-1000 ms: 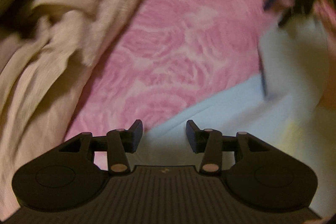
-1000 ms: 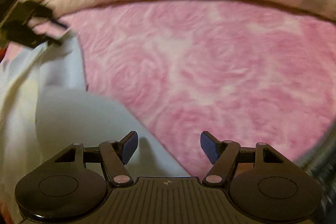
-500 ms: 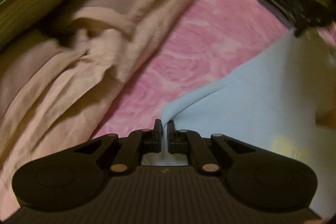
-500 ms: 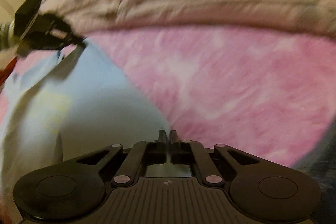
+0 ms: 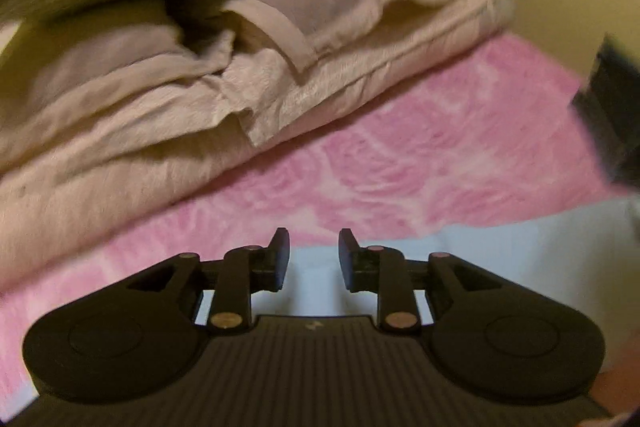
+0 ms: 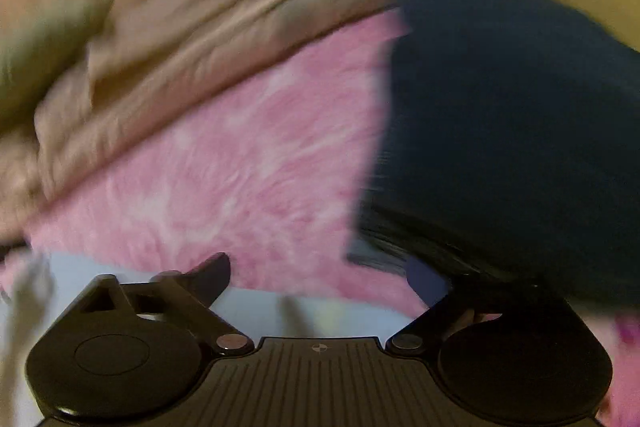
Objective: Fold clothes
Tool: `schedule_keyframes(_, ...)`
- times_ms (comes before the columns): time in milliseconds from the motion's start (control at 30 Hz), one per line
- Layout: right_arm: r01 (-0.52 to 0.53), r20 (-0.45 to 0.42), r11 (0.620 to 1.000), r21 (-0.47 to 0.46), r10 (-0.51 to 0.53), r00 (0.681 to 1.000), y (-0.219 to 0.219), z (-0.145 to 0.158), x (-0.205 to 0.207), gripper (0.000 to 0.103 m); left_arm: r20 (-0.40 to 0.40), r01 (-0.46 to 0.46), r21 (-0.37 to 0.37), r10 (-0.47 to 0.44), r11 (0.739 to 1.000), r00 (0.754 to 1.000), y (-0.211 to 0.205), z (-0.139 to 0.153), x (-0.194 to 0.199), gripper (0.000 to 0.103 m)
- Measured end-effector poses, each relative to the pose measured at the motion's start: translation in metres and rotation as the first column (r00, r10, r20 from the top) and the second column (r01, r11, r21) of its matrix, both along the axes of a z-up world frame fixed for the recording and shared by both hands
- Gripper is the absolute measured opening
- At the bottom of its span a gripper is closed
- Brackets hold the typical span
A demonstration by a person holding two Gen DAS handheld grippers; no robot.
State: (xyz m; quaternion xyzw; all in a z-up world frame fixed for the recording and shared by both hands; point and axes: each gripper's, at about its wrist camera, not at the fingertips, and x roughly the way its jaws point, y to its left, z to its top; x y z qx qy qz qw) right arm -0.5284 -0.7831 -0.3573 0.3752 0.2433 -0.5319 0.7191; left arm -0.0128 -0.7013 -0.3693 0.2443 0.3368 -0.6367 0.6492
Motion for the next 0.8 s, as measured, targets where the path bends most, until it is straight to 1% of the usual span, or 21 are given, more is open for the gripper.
schedule_keyframes(33, 0.064, 0.036, 0.998, 0.023, -0.065, 0.997, 0.016, 0.006, -0.021, 0.093, -0.063, -0.03, 0.003, 0.03, 1.0, 0.998, 0.014, 0.007, 0.003, 0.024)
schedule_keyframes(67, 0.132, 0.078, 0.99, 0.053, -0.136, 0.988, 0.034, 0.009, -0.042, 0.088, -0.127, -0.068, 0.013, 0.069, 0.998, 0.99, 0.029, 0.013, 0.006, 0.024)
schedule_keyframes(100, 0.203, 0.123, 0.975, 0.087, -0.213, 0.969, 0.053, 0.01, -0.063, 0.081, -0.189, -0.111, 0.029, 0.115, 0.993, 0.975, 0.047, 0.016, 0.009, 0.024)
schedule_keyframes(133, 0.271, 0.16, 0.954, 0.13, -0.29, 0.944, 0.071, 0.008, -0.083, 0.081, -0.25, -0.153, 0.048, 0.16, 0.987, 0.955, 0.065, 0.02, 0.011, 0.024)
schedule_keyframes(167, 0.335, 0.185, 0.925, 0.181, -0.367, 0.912, 0.089, 0.002, -0.1, 0.081, -0.296, -0.195, 0.072, 0.208, 0.978, 0.932, 0.082, 0.022, 0.013, 0.024)
schedule_keyframes(233, 0.436, 0.215, 0.858, 0.273, -0.496, 0.841, 0.117, -0.016, -0.124, 0.079, -0.351, -0.276, 0.127, 0.303, 0.953, 0.886, 0.115, 0.021, 0.013, 0.024)
schedule_keyframes(267, 0.46, 0.239, 0.835, 0.301, -0.533, 0.811, 0.123, -0.025, -0.129, 0.074, -0.364, -0.312, 0.151, 0.346, 0.938, 0.865, 0.131, 0.02, 0.014, 0.024)
schedule_keyframes(300, 0.474, 0.27, 0.82, 0.322, -0.559, 0.784, 0.127, -0.034, -0.133, 0.072, -0.376, -0.347, 0.177, 0.389, 0.921, 0.841, 0.146, 0.019, 0.014, 0.024)
schedule_keyframes(333, 0.481, 0.293, 0.809, 0.337, -0.576, 0.763, 0.127, -0.041, -0.133, 0.072, -0.385, -0.376, 0.196, 0.424, 0.906, 0.82, 0.16, 0.018, 0.014, 0.024)
schedule_keyframes(367, 0.472, 0.306, 0.815, 0.336, -0.569, 0.763, 0.121, -0.046, -0.127, 0.072, -0.392, -0.401, 0.209, 0.452, 0.892, 0.802, 0.173, 0.018, 0.015, 0.024)
schedule_keyframes(400, 0.452, 0.315, 0.83, 0.326, -0.546, 0.776, 0.111, -0.05, -0.117, 0.072, -0.395, -0.42, 0.218, 0.473, 0.881, 0.788, 0.184, 0.018, 0.015, 0.024)
schedule_keyframes(467, 0.414, 0.297, 0.864, 0.287, -0.491, 0.819, 0.095, -0.053, -0.095, 0.072, -0.395, -0.449, 0.229, 0.504, 0.864, 0.768, 0.203, 0.019, 0.016, 0.024)
schedule_keyframes(500, 0.394, 0.276, 0.879, 0.271, -0.462, 0.843, 0.087, -0.054, -0.084, 0.056, -0.396, -0.458, 0.231, 0.512, 0.859, 0.762, 0.211, 0.02, 0.017, 0.024)
schedule_keyframes(533, 0.373, 0.249, 0.891, 0.26, -0.435, 0.865, 0.078, -0.054, -0.074, 0.032, -0.396, -0.461, 0.23, 0.515, 0.857, 0.76, 0.219, 0.021, 0.017, 0.024)
schedule_keyframes(567, 0.355, 0.23, 0.898, 0.26, -0.415, 0.88, 0.071, -0.055, -0.066, 0.008, -0.396, -0.465, 0.229, 0.518, 0.855, 0.759, 0.226, 0.023, 0.018, 0.024)
schedule_keyframes(600, 0.347, 0.218, 0.903, 0.252, -0.402, 0.889, 0.065, -0.053, -0.061, 0.008, -0.394, -0.468, 0.226, 0.519, 0.854, 0.758, 0.234, 0.024, 0.018, 0.024)
schedule_keyframes(667, 0.351, 0.147, 0.923, 0.157, -0.373, 0.916, 0.057, -0.038, -0.056, 0.006, -0.379, -0.484, 0.215, 0.53, 0.848, 0.759, 0.253, 0.029, 0.022, 0.024)
schedule_keyframes(733, 0.368, 0.092, 0.925, 0.094, -0.376, 0.922, 0.054, -0.031, -0.059, 0.006, -0.341, -0.517, 0.218, 0.561, 0.828, 0.754, 0.272, 0.031, 0.028, 0.026)
schedule_keyframes(767, 0.369, 0.069, 0.924, 0.097, -0.376, 0.924, 0.052, -0.033, -0.06, 0.007, -0.313, -0.539, 0.228, 0.585, 0.811, 0.748, 0.283, 0.03, 0.032, 0.026)
schedule_keyframes(800, 0.362, 0.049, 0.923, 0.13, -0.371, 0.927, 0.048, -0.038, -0.059, 0.007, -0.284, -0.56, 0.237, 0.608, 0.794, 0.741, 0.293, 0.028, 0.035, 0.026)
